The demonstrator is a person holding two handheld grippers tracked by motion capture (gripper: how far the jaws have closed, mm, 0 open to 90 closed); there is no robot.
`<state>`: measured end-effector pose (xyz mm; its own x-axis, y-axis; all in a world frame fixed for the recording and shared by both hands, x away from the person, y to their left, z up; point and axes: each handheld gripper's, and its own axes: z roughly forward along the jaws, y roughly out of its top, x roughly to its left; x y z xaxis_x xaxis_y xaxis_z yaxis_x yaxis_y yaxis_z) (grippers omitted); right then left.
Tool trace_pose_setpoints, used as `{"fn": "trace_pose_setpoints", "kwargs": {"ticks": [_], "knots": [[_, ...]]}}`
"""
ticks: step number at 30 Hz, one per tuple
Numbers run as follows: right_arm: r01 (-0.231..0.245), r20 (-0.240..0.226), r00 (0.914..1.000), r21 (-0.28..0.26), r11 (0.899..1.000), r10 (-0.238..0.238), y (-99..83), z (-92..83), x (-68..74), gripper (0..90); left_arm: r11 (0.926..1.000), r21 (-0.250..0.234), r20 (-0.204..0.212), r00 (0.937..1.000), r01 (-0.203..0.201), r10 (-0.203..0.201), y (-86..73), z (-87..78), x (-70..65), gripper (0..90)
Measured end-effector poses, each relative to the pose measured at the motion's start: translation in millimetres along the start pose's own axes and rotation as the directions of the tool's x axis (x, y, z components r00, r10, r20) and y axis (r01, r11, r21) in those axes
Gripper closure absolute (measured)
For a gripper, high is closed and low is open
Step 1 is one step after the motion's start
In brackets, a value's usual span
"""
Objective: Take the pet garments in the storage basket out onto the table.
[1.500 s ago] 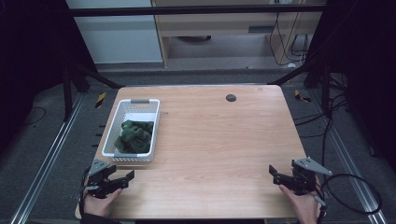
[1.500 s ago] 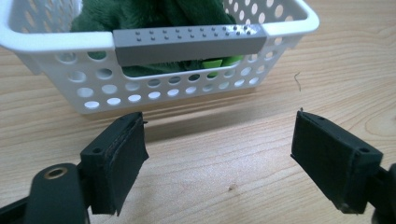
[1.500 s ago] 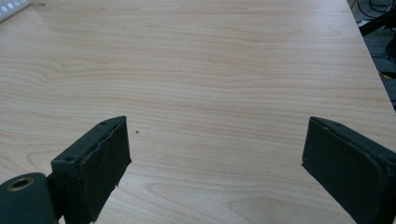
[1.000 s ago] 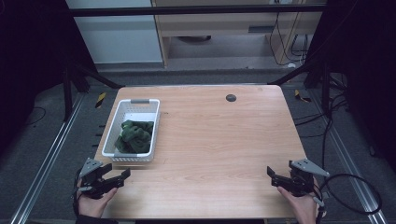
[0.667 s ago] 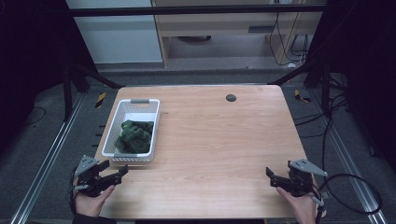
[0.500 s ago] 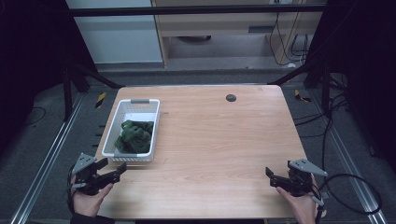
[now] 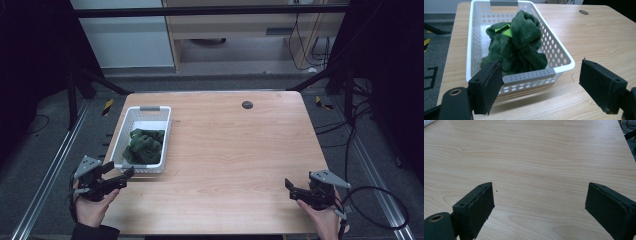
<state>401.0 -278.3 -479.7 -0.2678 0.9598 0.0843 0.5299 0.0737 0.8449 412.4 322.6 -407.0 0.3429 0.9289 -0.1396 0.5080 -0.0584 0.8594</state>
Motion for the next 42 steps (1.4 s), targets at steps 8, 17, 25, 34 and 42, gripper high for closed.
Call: {"fn": "trace_pose_setpoints", "kwargs": {"ticks": [8, 17, 25, 34, 42], "knots": [[0.010, 0.004, 0.9999, -0.001, 1.000, -0.010, 0.4, 1.0, 0.6, 8.2, 0.9999, -0.014, 0.002, 1.0000, 0.008, -0.008, 11.6, 0.7, 3.3, 18.1], [0.027, 0.006, 0.9996, -0.001, 1.000, -0.027, 0.7, 2.6, 2.9, 7.8, 0.9999, -0.016, -0.001, 1.0000, 0.004, -0.004, 26.5, 1.8, 7.4, 17.9], [0.029, -0.001, 0.9996, 0.006, 1.000, -0.029, 0.6, 3.6, 4.0, 7.8, 0.9998, 0.011, -0.008, 0.9998, -0.018, 0.018, 41.9, 9.5, 6.4, 17.6], [0.038, -0.004, 0.9993, 0.010, 0.999, -0.038, 0.5, 5.2, 3.7, 7.7, 0.9981, 0.043, -0.021, 0.9988, -0.044, 0.045, 56.1, 18.3, 4.9, 17.6], [0.029, -0.011, 0.9995, 0.012, 1.000, -0.029, 1.2, 4.8, 4.0, 7.7, 0.9941, 0.090, -0.031, 0.9975, -0.061, 0.064, 65.2, 30.4, 6.5, 17.6]]}}
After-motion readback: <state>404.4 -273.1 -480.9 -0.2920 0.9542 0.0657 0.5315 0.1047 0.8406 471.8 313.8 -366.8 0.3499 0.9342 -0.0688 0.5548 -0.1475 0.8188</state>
